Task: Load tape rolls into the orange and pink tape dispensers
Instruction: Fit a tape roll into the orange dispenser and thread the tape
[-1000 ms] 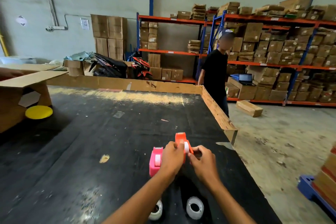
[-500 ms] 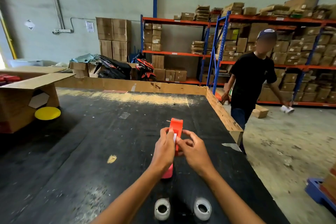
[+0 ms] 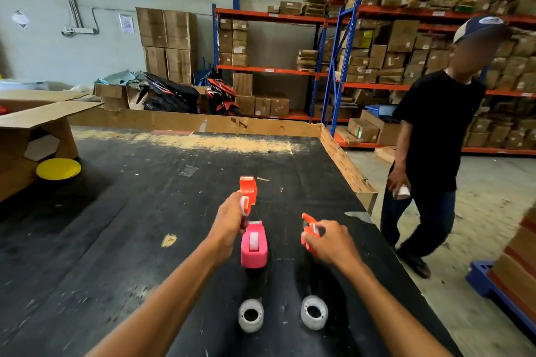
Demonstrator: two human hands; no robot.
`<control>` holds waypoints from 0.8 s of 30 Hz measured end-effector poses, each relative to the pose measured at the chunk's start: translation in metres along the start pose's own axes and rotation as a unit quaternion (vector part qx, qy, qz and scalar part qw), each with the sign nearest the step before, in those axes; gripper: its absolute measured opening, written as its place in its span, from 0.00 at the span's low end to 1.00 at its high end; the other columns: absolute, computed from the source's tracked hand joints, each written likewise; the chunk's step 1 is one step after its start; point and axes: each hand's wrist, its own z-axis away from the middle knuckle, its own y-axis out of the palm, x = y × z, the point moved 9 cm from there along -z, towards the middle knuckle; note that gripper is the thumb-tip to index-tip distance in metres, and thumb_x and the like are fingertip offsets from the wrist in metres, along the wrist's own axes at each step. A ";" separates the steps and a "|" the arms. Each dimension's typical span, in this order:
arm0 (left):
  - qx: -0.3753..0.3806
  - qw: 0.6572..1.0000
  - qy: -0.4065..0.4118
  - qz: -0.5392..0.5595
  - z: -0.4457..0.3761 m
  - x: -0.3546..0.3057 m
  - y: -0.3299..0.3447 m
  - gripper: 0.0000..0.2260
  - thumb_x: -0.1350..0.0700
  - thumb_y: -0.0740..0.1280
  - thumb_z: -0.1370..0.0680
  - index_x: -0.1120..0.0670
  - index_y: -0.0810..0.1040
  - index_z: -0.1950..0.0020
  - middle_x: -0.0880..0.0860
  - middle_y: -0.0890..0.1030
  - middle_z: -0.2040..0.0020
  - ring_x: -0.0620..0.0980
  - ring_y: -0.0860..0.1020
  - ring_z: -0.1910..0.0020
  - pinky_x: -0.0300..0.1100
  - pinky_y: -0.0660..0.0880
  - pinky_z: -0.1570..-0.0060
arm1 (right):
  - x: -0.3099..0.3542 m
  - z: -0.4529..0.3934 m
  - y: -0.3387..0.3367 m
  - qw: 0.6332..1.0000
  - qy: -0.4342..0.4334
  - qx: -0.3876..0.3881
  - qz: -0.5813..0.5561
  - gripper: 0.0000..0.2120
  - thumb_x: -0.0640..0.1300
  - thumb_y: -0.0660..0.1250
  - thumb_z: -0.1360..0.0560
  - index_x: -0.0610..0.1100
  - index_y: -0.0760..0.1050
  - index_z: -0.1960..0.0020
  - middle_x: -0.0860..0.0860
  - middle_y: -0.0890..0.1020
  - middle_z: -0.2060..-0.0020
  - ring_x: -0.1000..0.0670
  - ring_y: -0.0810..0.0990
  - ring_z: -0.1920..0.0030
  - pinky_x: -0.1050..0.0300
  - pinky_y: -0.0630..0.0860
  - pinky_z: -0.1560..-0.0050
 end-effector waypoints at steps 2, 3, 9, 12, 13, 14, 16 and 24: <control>0.023 0.998 -0.031 0.052 0.007 0.008 0.013 0.10 0.54 0.55 0.22 0.54 0.72 0.59 0.51 0.68 0.70 0.47 0.66 0.72 0.40 0.60 0.72 | -0.008 -0.001 0.019 0.995 0.006 0.018 0.094 0.15 0.54 0.66 0.29 0.46 0.80 0.50 0.44 0.84 0.50 0.40 0.81 0.48 0.52 0.76 0.52; 0.032 0.996 -0.047 0.073 0.011 0.011 0.019 0.10 0.54 0.56 0.23 0.54 0.72 0.61 0.51 0.68 0.71 0.48 0.66 0.73 0.41 0.60 0.72 | -0.010 -0.001 0.026 0.992 0.002 0.020 0.124 0.17 0.55 0.66 0.29 0.46 0.79 0.46 0.43 0.83 0.47 0.39 0.80 0.45 0.51 0.75 0.50; 0.049 0.990 -0.087 0.103 0.019 0.024 0.028 0.10 0.51 0.58 0.23 0.54 0.71 0.62 0.52 0.70 0.70 0.48 0.69 0.72 0.40 0.62 0.72 | 0.013 0.001 0.007 0.996 -0.061 -0.038 0.045 0.15 0.57 0.65 0.28 0.46 0.81 0.53 0.46 0.84 0.56 0.45 0.82 0.53 0.50 0.79 0.52; 0.054 0.990 -0.083 0.097 0.022 0.026 0.035 0.10 0.52 0.59 0.23 0.53 0.73 0.62 0.51 0.72 0.69 0.47 0.70 0.71 0.39 0.64 0.71 | 0.053 0.020 -0.003 0.976 -0.140 0.039 -0.160 0.11 0.53 0.71 0.29 0.49 0.82 0.49 0.46 0.85 0.58 0.52 0.82 0.59 0.62 0.79 0.58; 0.062 0.990 -0.079 0.104 0.026 0.024 0.040 0.10 0.53 0.59 0.23 0.52 0.73 0.63 0.51 0.72 0.70 0.46 0.70 0.72 0.38 0.65 0.72 | 0.067 0.030 -0.002 0.968 -0.177 0.072 -0.163 0.12 0.52 0.72 0.30 0.51 0.81 0.47 0.46 0.85 0.56 0.53 0.81 0.59 0.65 0.78 0.58; 0.078 0.987 -0.075 0.116 0.029 0.022 0.047 0.11 0.54 0.59 0.23 0.52 0.74 0.64 0.50 0.74 0.70 0.46 0.72 0.73 0.37 0.67 0.74 | 0.076 0.039 -0.002 0.963 -0.207 0.089 -0.150 0.14 0.51 0.73 0.30 0.52 0.80 0.45 0.46 0.84 0.55 0.53 0.81 0.58 0.64 0.77 0.56; 0.115 0.980 -0.074 0.147 0.036 0.020 0.063 0.13 0.56 0.59 0.22 0.55 0.79 0.62 0.51 0.81 0.69 0.45 0.78 0.73 0.35 0.74 0.73 | 0.085 0.051 -0.003 0.956 -0.246 0.090 -0.130 0.17 0.49 0.73 0.29 0.51 0.78 0.41 0.49 0.84 0.51 0.53 0.81 0.54 0.63 0.76 0.51; 0.103 0.986 -0.071 0.108 0.041 0.027 0.066 0.11 0.51 0.59 0.20 0.54 0.75 0.58 0.52 0.75 0.67 0.47 0.72 0.69 0.39 0.64 0.71 | 0.041 0.066 -0.036 0.979 -0.179 0.060 -0.073 0.09 0.49 0.73 0.30 0.46 0.81 0.52 0.47 0.84 0.59 0.52 0.80 0.60 0.55 0.76 0.58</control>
